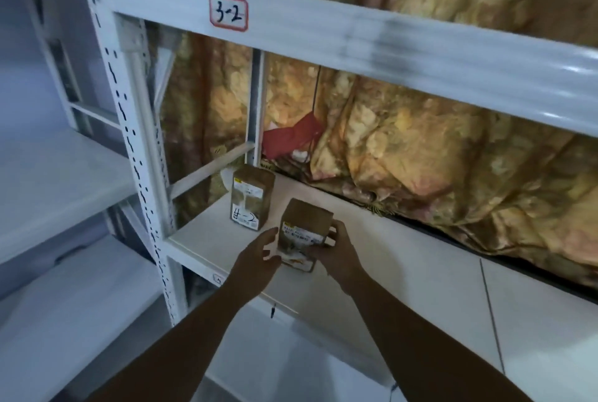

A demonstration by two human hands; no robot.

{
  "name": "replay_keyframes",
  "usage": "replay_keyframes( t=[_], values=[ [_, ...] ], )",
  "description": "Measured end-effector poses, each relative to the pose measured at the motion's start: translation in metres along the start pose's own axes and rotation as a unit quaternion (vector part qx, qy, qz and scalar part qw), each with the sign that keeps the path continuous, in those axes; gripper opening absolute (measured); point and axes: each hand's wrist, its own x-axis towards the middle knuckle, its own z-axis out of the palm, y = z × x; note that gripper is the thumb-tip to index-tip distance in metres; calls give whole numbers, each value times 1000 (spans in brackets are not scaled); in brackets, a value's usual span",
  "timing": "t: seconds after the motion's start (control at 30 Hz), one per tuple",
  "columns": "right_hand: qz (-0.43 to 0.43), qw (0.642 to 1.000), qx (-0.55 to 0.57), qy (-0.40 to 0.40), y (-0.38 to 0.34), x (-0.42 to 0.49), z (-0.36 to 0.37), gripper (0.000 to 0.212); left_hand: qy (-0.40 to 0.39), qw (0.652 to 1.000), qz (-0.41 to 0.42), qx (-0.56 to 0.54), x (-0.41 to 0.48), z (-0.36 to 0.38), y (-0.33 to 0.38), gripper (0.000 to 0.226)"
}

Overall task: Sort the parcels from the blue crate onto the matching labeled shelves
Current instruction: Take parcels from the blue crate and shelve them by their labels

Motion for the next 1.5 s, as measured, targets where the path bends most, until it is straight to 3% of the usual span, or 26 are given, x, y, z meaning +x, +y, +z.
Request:
replay_keyframes(
  t=[0.1,0.23,0.33,0.47,0.63,0.87,1.03,1.1,1.17,1.2,1.27,1.33,1.5],
  values=[
    [31,999,-19,19,-6,20,14,55,71,989,70,111,27,-29,-11,45],
    [73,996,-24,54,-8,43,29,55,136,945,198,224,76,-64,-17,43],
    [92,993,2,74,-9,57,40,52,125,927,231,267,108,-78,-9,55],
    [95,992,-24,85,-11,70,53,51,46,933,218,283,131,-78,-15,58],
    [109,988,-64,93,-18,89,62,48,47,920,256,292,135,-84,-34,60],
    [123,989,-44,73,-18,90,61,68,24,912,257,318,134,-89,-31,67],
    [184,980,-49,56,-11,79,68,100,45,887,305,344,130,-95,-36,72],
    [216,969,-113,50,-1,75,71,87,68,888,313,331,123,-94,-41,71],
    [219,959,-178,33,-1,66,78,28,66,894,307,320,115,-92,-49,68],
    [206,958,-199,25,-1,61,81,4,65,894,308,319,111,-90,-54,66],
    [150,952,-265,4,-2,50,90,19,71,889,313,327,99,-88,-60,64],
    [41,938,-344,-26,-8,42,100,27,107,880,303,350,81,-90,-61,67],
    [-201,878,-420,-111,-21,27,141,47,154,854,200,455,20,-113,-73,51]
  ],
)
